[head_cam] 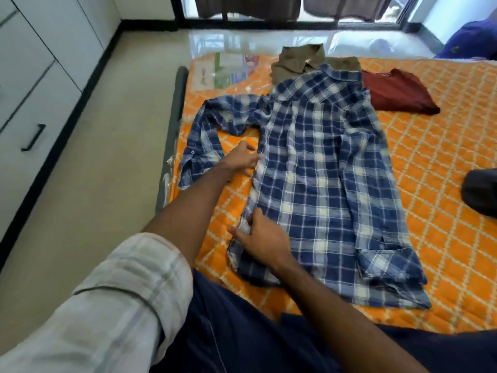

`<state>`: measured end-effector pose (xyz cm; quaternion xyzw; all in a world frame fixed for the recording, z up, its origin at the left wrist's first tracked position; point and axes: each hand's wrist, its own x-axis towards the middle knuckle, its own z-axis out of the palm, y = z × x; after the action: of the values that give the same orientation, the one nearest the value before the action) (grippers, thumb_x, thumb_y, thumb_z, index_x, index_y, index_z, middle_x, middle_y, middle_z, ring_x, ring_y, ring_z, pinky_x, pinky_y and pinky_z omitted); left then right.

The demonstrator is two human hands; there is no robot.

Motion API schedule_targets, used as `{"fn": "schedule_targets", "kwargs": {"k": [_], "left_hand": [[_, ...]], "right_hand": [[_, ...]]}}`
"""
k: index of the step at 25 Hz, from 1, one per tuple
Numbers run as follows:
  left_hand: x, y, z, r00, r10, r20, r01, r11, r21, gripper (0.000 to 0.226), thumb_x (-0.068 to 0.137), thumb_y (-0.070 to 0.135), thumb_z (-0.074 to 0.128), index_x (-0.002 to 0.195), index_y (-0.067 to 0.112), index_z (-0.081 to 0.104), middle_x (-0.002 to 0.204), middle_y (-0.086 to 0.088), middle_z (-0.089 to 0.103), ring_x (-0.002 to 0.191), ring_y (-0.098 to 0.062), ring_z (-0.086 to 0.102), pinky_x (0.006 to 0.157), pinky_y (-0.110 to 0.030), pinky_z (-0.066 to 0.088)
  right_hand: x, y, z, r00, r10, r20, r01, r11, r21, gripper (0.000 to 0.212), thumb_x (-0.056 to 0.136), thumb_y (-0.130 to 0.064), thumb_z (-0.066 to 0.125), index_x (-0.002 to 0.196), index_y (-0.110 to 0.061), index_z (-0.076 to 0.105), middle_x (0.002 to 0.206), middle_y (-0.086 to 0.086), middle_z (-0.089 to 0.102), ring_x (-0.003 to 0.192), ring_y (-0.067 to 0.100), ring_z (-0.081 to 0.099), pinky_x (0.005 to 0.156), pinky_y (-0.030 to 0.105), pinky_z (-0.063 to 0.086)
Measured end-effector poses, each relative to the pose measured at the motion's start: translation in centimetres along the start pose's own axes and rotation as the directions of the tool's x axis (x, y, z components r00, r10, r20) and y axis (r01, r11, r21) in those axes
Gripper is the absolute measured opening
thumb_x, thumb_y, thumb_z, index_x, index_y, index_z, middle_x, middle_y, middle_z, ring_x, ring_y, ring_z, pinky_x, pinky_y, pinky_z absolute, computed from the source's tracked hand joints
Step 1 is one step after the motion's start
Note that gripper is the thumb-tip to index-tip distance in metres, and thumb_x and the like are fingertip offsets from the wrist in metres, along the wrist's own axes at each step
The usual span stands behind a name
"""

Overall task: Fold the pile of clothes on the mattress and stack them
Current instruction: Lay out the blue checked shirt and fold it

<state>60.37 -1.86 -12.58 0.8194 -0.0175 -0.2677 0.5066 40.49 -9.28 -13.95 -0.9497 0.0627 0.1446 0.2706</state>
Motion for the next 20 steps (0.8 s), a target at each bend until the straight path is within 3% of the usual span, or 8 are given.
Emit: {"fn": "schedule_targets", "kwargs": {"k": [3,5,7,9,12,16,17,20], "left_hand": [[4.3,0.6,1.0,0.996,0.091,-0.002,-0.089,0.959,-0.270,0.055,0.100,0.008,0.058,0.150,0.017,0.036,0.132,-0.010,0.054,0.109,-0.019,0.057,0.085,-0.032,0.055],[7.2,0.6,2.1,0.991,0.133,0.012,-0.123,0.945,-0.303,0.062,0.098,0.007,0.060,0.153,0.022,0.035,0.153,-0.011,0.040,0.130,-0.024,0.048,0.105,-0.040,0.048],[9.3,0.9,2.8,0.992,0.127,0.025,-0.117,0.959,-0.260,0.063,0.099,0.011,0.060,0.154,0.025,0.034,0.163,-0.009,0.026,0.142,-0.026,0.036,0.113,-0.041,0.040],[11.0,1.8,3.0,0.988,0.150,-0.031,-0.153,0.957,-0.246,0.065,0.100,0.011,0.060,0.157,0.020,0.030,0.163,-0.008,0.025,0.144,-0.026,0.035,0.109,-0.034,0.041],[12.5,1.9,2.5,0.954,0.100,-0.283,-0.197,0.920,-0.340,0.063,0.101,-0.002,0.050,0.158,0.011,0.025,0.159,-0.010,0.029,0.130,-0.022,0.049,0.097,-0.026,0.045],[12.9,0.1,3.1,0.897,0.082,-0.435,-0.247,0.908,-0.337,0.066,0.099,-0.005,0.046,0.158,0.013,0.023,0.163,-0.008,0.025,0.141,-0.025,0.038,0.113,-0.036,0.040],[12.7,0.1,3.1,0.896,0.099,-0.432,-0.260,0.907,-0.332,0.067,0.099,-0.004,0.049,0.158,0.014,0.023,0.160,-0.006,0.029,0.136,-0.023,0.044,0.107,-0.031,0.045],[13.1,0.5,1.8,0.919,0.130,-0.373,-0.261,0.908,-0.327,0.062,0.095,-0.010,0.051,0.151,0.015,0.038,0.144,0.000,0.041,0.091,-0.011,0.060,0.071,-0.021,0.051]], "right_hand": [[0.7,-1.8,1.4,0.997,0.052,-0.054,-0.054,0.998,-0.038,0.079,0.091,-0.062,0.055,0.147,-0.015,0.024,0.117,0.003,0.064,0.098,0.027,0.067,0.070,0.038,0.047],[1.3,-2.1,1.9,0.996,0.043,-0.074,-0.048,0.997,-0.065,0.084,0.094,-0.044,0.051,0.158,-0.013,0.005,0.114,0.003,0.065,0.089,0.024,0.066,0.068,0.038,0.049],[1.6,-1.6,1.5,0.998,0.049,-0.046,-0.052,0.996,-0.076,0.083,0.094,-0.031,0.047,0.160,-0.012,-0.001,0.106,0.003,0.064,0.075,0.021,0.059,0.062,0.035,0.045],[1.6,-0.7,1.0,0.999,0.040,-0.002,-0.040,0.999,-0.022,0.080,0.093,-0.025,0.047,0.159,-0.013,0.003,0.098,0.002,0.064,0.070,0.020,0.056,0.060,0.036,0.045],[1.5,0.3,-0.2,1.000,0.006,0.017,-0.009,0.985,0.174,0.056,0.093,-0.024,0.048,0.144,-0.024,0.025,0.083,-0.005,0.061,0.070,0.021,0.060,0.064,0.040,0.048],[1.5,2.3,-1.4,0.998,0.053,0.036,-0.062,0.938,0.342,0.013,0.100,-0.032,0.045,0.112,-0.029,0.041,0.077,-0.003,0.063,0.066,0.019,0.060,0.062,0.042,0.052],[1.4,2.5,-1.6,0.998,0.052,0.033,-0.059,0.950,0.307,0.010,0.100,-0.035,0.044,0.107,-0.028,0.041,0.077,-0.003,0.062,0.066,0.019,0.059,0.063,0.041,0.052],[1.2,1.7,-1.6,0.999,0.021,0.028,-0.026,0.982,0.185,0.015,0.099,-0.038,0.045,0.104,-0.024,0.041,0.079,-0.003,0.061,0.070,0.021,0.059,0.066,0.040,0.051]]}}
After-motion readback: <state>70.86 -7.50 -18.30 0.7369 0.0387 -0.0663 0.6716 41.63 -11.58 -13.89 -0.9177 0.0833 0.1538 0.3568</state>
